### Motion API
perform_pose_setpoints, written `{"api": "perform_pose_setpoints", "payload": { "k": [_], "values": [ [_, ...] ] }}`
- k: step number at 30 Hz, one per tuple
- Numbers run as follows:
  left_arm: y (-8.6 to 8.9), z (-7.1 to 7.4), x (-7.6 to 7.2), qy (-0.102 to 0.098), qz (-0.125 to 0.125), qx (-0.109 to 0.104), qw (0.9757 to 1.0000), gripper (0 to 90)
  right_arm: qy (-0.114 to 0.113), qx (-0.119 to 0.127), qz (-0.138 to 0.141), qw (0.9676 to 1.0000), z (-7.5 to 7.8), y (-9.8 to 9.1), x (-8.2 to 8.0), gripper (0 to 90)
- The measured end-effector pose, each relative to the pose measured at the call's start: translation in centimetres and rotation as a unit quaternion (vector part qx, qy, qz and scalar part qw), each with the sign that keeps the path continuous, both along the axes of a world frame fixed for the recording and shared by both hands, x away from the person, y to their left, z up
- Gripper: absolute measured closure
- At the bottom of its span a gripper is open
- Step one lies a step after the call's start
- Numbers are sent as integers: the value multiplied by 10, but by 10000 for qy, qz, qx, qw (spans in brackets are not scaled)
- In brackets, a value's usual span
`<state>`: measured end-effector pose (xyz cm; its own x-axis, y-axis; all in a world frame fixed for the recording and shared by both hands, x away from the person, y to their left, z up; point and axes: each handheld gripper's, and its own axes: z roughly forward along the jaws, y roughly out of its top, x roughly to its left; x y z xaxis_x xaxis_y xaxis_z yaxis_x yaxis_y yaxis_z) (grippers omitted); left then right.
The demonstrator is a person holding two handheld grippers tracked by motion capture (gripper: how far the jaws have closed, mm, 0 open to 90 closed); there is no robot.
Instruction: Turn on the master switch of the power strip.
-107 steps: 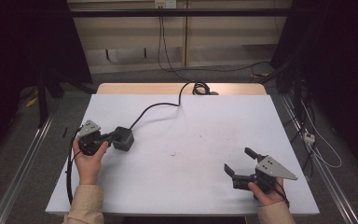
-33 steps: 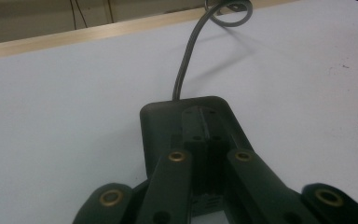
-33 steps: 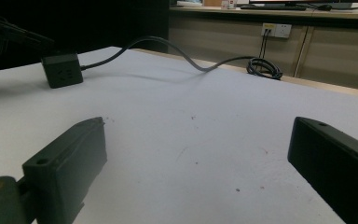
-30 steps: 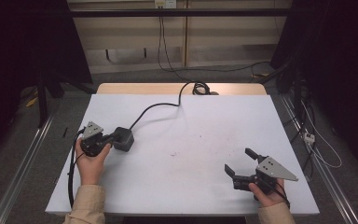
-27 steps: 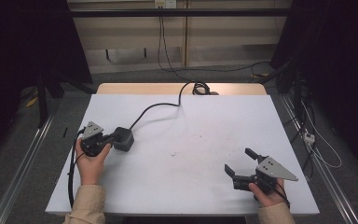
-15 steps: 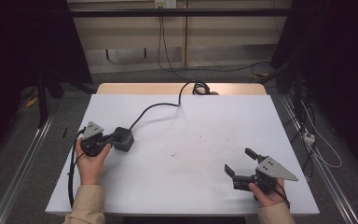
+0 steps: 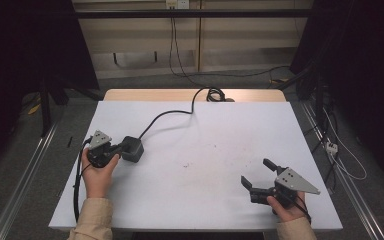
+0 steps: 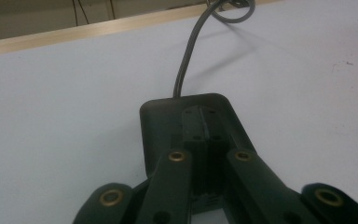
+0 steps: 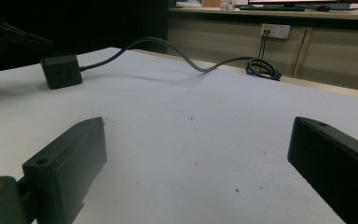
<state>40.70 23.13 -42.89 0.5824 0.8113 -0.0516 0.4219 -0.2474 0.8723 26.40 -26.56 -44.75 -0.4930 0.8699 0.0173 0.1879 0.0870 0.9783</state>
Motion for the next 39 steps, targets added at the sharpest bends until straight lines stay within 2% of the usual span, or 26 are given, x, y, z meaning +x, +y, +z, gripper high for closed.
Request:
{"api": "perform_pose_setpoints", "payload": {
  "k": [15,18,22,25,39],
  "values": [
    [-1,0,0,6,35,26,10000,900,-7,-1,2,10000,0,0,0,37],
    [0,0,0,71,61,-103,9999,900,2,10,-2,10000,0,0,0,37],
    [0,1,1,102,93,-148,9998,900,-6,6,10,10000,0,0,1,37],
    [-1,2,0,71,108,-60,9999,900,-5,24,5,10000,0,0,1,37],
    [-2,3,1,106,151,-87,9998,900,-10,8,23,10000,0,1,2,37]
  ]
}}
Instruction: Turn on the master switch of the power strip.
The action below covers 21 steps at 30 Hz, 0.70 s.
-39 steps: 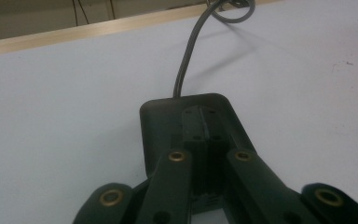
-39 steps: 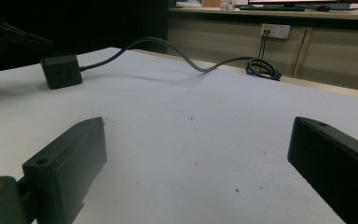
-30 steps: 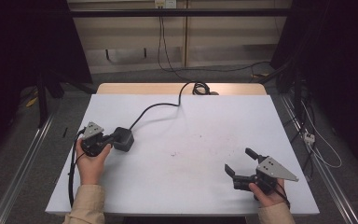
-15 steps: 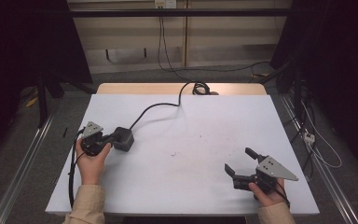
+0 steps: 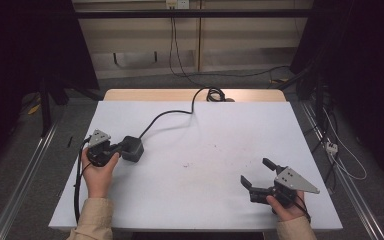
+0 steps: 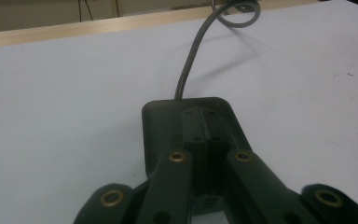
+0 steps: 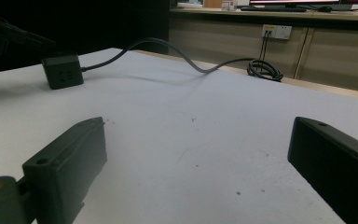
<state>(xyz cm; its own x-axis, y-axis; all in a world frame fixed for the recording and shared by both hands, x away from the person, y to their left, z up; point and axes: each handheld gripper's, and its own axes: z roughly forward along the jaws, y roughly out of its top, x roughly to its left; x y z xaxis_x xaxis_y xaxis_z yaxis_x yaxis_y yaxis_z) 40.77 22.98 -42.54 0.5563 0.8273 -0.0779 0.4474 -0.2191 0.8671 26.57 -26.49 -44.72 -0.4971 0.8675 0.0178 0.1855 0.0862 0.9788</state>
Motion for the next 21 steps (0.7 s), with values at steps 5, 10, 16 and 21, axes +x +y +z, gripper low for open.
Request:
{"api": "perform_pose_setpoints", "payload": {
  "k": [5,10,16,21],
  "values": [
    [0,0,0,-2,15,-21,10000,900,-8,-3,8,10000,0,0,0,37],
    [0,0,0,-25,44,24,10000,900,-4,-2,13,10000,0,0,0,37],
    [2,0,0,-4,62,-45,10000,900,-20,7,14,10000,0,0,0,37],
    [2,3,-1,-15,-9,-187,9998,900,-23,0,9,10000,1,-1,0,37]
  ]
}}
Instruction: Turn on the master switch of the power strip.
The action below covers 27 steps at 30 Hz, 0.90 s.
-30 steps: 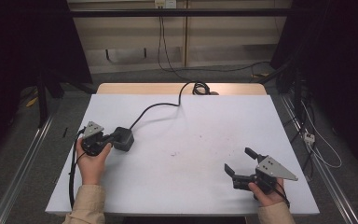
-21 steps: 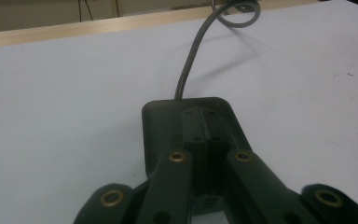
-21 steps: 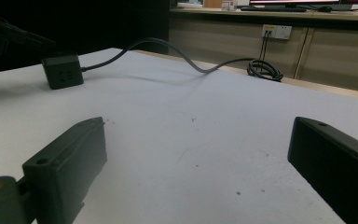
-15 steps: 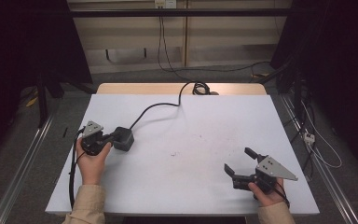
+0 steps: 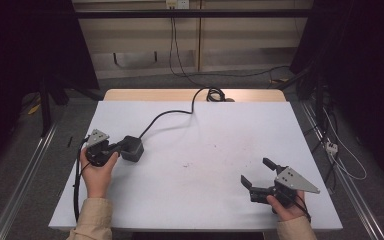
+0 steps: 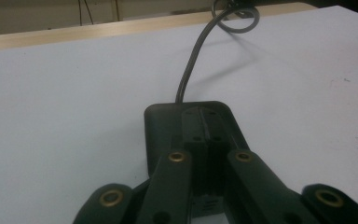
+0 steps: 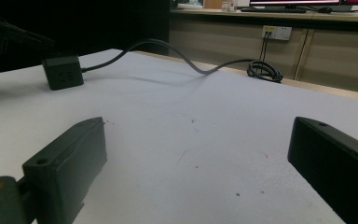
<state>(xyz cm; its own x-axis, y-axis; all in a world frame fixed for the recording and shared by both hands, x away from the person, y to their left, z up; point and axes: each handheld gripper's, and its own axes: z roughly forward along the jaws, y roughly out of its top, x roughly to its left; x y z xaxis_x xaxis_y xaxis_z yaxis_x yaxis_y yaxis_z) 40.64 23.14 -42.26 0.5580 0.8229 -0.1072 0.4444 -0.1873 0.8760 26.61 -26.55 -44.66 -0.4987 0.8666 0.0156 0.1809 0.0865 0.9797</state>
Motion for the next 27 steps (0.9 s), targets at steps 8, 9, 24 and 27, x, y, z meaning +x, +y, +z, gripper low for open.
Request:
{"api": "perform_pose_setpoints", "payload": {
  "k": [8,9,24,27],
  "values": [
    [1,4,-3,-4,-102,-16,9999,787,-17,-8,17,10000,1,1,1,37],
    [1,4,-3,10,-91,-1,10000,762,-17,-9,19,10000,1,2,1,37],
    [2,8,-6,112,-51,-76,9999,455,-15,-4,65,10000,1,4,2,37],
    [2,8,-7,132,-70,-66,9999,406,-15,9,47,10000,1,3,3,37]
  ]
}}
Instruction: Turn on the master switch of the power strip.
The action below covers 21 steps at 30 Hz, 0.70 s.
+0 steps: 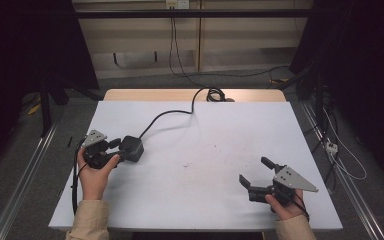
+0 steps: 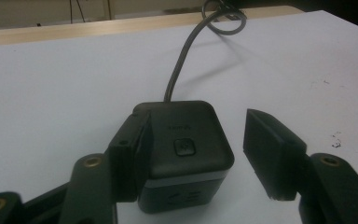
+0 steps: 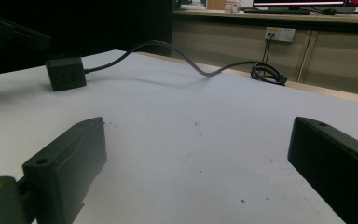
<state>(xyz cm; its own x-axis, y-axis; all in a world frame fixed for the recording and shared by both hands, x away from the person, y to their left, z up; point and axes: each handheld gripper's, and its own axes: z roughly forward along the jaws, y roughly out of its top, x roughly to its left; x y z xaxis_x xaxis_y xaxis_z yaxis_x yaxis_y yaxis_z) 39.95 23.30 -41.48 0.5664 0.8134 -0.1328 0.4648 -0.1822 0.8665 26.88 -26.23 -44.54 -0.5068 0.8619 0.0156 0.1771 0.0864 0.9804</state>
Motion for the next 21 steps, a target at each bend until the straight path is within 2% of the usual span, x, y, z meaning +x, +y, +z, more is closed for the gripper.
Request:
{"api": "perform_pose_setpoints", "payload": {
  "k": [6,16,21],
  "values": [
    [0,1,-2,36,-44,64,10000,321,-5,-21,41,10000,0,2,1,37],
    [-2,3,-5,36,-108,16,9999,163,-3,-5,34,10000,0,2,2,37],
    [-6,4,-8,8,-202,-76,9998,154,-5,14,2,10000,0,-1,1,37]
  ]
}}
